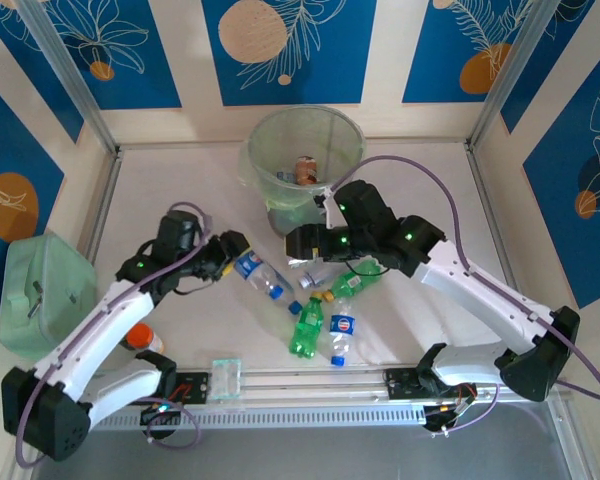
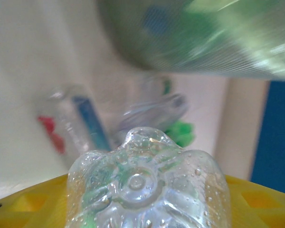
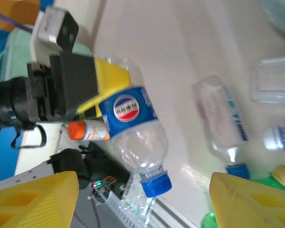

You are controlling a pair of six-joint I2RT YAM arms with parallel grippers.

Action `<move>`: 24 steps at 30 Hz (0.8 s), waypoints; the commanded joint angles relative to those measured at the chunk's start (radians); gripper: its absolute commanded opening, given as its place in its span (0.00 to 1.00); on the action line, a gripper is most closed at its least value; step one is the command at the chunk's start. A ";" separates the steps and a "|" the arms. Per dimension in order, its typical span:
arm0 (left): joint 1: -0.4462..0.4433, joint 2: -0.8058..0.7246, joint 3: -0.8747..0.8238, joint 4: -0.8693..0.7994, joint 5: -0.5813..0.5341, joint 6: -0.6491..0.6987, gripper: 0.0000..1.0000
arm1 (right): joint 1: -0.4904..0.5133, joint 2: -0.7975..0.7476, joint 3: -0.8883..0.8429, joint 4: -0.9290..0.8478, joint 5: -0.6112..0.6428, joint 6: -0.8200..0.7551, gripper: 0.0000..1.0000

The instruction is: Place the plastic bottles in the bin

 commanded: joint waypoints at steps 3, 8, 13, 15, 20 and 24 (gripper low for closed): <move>0.072 -0.021 0.047 0.298 0.174 -0.083 0.60 | 0.006 0.018 0.063 0.054 -0.158 -0.027 0.78; 0.079 0.003 0.026 0.560 0.241 -0.189 0.60 | 0.003 0.028 0.073 0.070 -0.201 -0.024 0.76; 0.078 0.048 0.034 0.704 0.277 -0.254 0.59 | -0.017 0.033 0.063 0.081 -0.224 -0.007 0.68; 0.079 0.058 0.037 0.724 0.285 -0.259 0.59 | -0.025 0.031 0.059 0.087 -0.229 -0.001 0.62; 0.078 0.071 0.025 0.773 0.308 -0.274 0.59 | -0.043 0.023 0.054 0.109 -0.251 0.010 0.47; 0.078 0.076 0.025 0.792 0.320 -0.271 0.59 | -0.055 0.027 0.048 0.126 -0.276 0.022 0.42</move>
